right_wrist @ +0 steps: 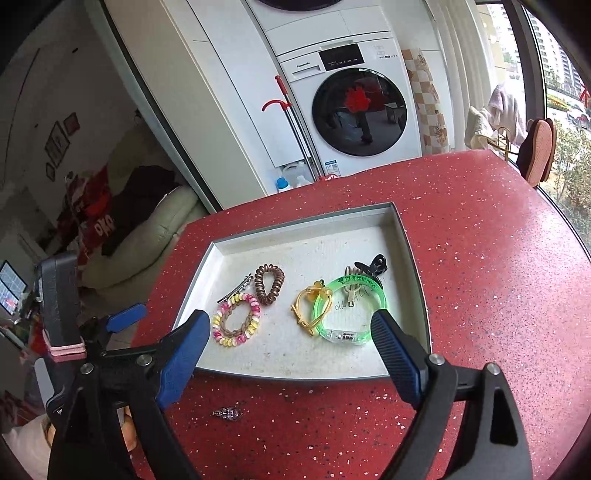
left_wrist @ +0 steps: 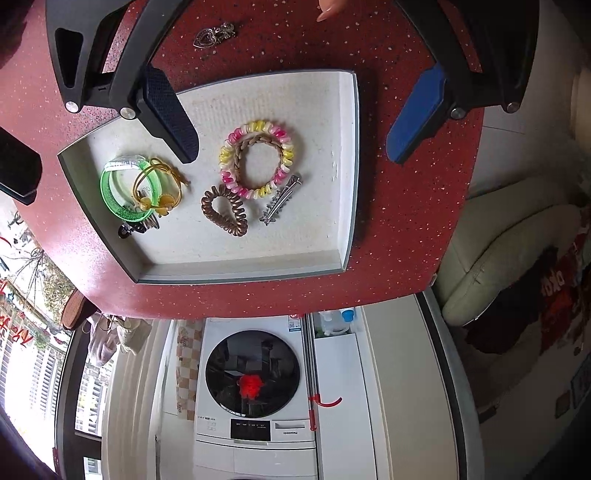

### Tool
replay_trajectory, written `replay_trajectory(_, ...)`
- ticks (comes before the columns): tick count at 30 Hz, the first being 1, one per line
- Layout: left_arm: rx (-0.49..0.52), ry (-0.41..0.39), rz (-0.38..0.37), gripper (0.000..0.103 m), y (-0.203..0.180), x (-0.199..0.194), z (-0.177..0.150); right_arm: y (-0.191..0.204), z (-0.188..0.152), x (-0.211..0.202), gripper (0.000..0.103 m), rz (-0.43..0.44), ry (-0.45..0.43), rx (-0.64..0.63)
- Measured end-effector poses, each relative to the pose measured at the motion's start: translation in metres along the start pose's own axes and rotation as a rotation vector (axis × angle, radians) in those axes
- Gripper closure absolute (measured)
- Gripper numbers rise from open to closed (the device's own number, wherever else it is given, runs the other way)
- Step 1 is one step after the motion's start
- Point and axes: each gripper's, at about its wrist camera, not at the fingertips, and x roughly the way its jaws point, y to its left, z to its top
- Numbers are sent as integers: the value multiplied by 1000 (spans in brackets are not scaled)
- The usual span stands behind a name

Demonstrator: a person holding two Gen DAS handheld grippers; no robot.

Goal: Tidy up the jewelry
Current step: 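Withdraw both tools from the tray toward the two silver charms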

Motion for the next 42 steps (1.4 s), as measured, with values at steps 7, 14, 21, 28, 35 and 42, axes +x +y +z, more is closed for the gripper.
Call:
replay_trajectory(7, 22, -6, 14, 0, -2, -22, -7, 9, -7, -26, 0, 27, -60, -20)
replay_trajectory(14, 28, -34, 14, 0, 1, -46, -20, 17, -16, -47, 0, 17, -40, -38)
replay_trajectory(21, 43, -2, -33, 0, 1, -55, -46, 33, -41, -62, 0, 21, -2, -95)
replay_trajectory(28, 40, 19, -70, 0, 4, -63, -73, 40, -69, -68, 0, 16, 47, -104)
replay_trajectory(35, 44, 29, -71, 0, 11, -63, -93, 44, -92, -70, 0, -11, 87, -92)
replay_trajectory(42, 6, 40, -76, 0, 26, -65, -110, 42, -114, -69, 0, -36, 126, -81)
